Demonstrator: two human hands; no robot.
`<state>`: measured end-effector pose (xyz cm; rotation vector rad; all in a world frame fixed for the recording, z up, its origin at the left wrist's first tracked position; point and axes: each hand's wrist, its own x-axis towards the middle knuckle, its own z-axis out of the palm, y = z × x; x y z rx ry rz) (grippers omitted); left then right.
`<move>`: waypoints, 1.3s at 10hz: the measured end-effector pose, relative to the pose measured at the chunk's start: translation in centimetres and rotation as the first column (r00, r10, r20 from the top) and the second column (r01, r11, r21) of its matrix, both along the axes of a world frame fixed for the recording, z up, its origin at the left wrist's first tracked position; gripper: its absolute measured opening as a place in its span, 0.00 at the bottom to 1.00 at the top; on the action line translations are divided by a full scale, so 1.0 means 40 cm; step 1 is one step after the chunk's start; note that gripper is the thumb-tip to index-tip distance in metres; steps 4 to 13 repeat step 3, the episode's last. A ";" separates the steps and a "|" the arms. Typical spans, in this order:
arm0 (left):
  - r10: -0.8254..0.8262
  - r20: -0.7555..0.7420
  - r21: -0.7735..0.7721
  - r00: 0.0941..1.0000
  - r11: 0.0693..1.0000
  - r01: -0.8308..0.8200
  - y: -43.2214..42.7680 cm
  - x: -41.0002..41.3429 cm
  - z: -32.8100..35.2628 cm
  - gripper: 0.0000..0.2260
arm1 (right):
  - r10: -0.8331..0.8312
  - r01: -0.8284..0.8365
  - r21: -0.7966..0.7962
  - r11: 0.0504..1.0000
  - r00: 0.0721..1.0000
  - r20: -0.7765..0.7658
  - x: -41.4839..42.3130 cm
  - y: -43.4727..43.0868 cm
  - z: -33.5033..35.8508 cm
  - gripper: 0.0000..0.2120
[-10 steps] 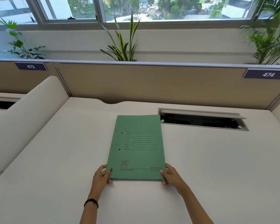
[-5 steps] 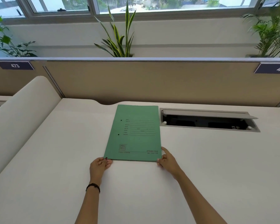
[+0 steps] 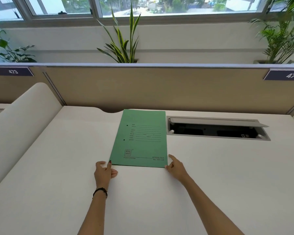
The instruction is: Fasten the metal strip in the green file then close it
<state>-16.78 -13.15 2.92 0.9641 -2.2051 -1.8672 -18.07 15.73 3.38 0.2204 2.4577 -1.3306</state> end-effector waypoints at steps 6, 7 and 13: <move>-0.112 0.115 -0.088 0.987 0.989 0.122 0.074 0.060 0.070 0.15 | 0.028 -0.023 0.074 0.997 0.998 -0.060 0.044 0.062 0.066 0.19; -0.112 0.115 -0.088 0.987 0.989 0.122 0.074 0.060 0.070 0.15 | 0.028 -0.023 0.074 0.997 0.998 -0.060 0.044 0.062 0.066 0.19; -0.112 0.115 -0.088 0.987 0.989 0.122 0.074 0.060 0.070 0.15 | 0.028 -0.023 0.074 0.997 0.998 -0.060 0.044 0.062 0.066 0.19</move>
